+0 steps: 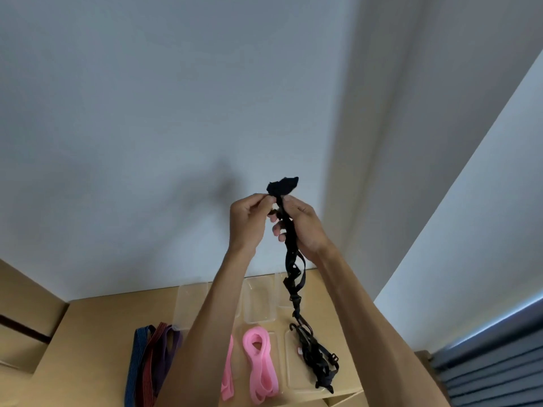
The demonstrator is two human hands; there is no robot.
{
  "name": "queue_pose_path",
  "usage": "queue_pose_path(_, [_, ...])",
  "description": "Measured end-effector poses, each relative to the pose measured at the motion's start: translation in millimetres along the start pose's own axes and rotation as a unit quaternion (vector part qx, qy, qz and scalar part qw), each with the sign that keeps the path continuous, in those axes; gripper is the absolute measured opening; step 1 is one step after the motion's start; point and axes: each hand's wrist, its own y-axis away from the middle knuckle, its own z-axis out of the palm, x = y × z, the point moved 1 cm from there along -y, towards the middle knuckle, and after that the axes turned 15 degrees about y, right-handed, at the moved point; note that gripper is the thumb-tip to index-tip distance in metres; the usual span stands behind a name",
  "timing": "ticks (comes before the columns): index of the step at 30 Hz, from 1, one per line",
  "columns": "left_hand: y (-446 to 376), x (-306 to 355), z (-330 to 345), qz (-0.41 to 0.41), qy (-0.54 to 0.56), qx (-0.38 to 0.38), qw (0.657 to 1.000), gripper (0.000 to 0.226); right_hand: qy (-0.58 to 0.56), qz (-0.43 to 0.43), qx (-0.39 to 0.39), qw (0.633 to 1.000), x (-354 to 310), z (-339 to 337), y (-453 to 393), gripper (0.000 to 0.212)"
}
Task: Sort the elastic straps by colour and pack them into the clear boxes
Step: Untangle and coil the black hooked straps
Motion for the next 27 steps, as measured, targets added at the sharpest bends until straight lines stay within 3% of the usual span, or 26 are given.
queue_pose_path(2, [-7, -5, -6, 0.018, -0.056, 0.084, 0.995, 0.021, 0.088, 0.012, 0.003, 0.996, 3, 4, 2, 0.021])
queue_pose_path(4, [-10, -9, -13, 0.05, -0.123, 0.122, 0.984, 0.021, 0.202, 0.018, 0.012, 0.979, 4, 5, 2, 0.027])
queue_pose_path(7, [-13, -17, -21, 0.084, -0.28, 0.141, 0.946, 0.026, 0.389, 0.035, 0.009, 0.921, -1, 9, 1, 0.028])
queue_pose_path(10, [-13, -29, -24, 0.099, -0.413, 0.105, 0.899, 0.028, 0.544, 0.03, 0.006, 0.839, -9, 15, -3, 0.019])
queue_pose_path(12, [-11, -38, -27, 0.091, -0.474, 0.052, 0.875, 0.025, 0.587, 0.012, 0.049, 0.808, -14, 15, -4, 0.019])
queue_pose_path(15, [-3, -50, -34, 0.081, -0.47, -0.041, 0.878, 0.019, 0.54, -0.029, 0.087, 0.837, -19, 11, -5, 0.024])
queue_pose_path(19, [12, -54, -35, 0.012, -0.31, -0.149, 0.939, 0.018, 0.47, -0.083, 0.057, 0.877, -14, 5, -10, 0.022])
queue_pose_path(21, [16, -47, -37, -0.019, -0.204, -0.158, 0.966, 0.016, 0.372, -0.089, 0.04, 0.923, -7, 0, -12, 0.016])
queue_pose_path(24, [19, -36, -42, -0.03, -0.152, -0.143, 0.977, 0.029, 0.155, -0.031, 0.034, 0.987, 7, -13, -12, 0.012])
queue_pose_path(27, [23, -31, -42, -0.037, -0.154, -0.148, 0.976, 0.046, 0.038, 0.037, 0.022, 0.998, 24, -18, -7, 0.019])
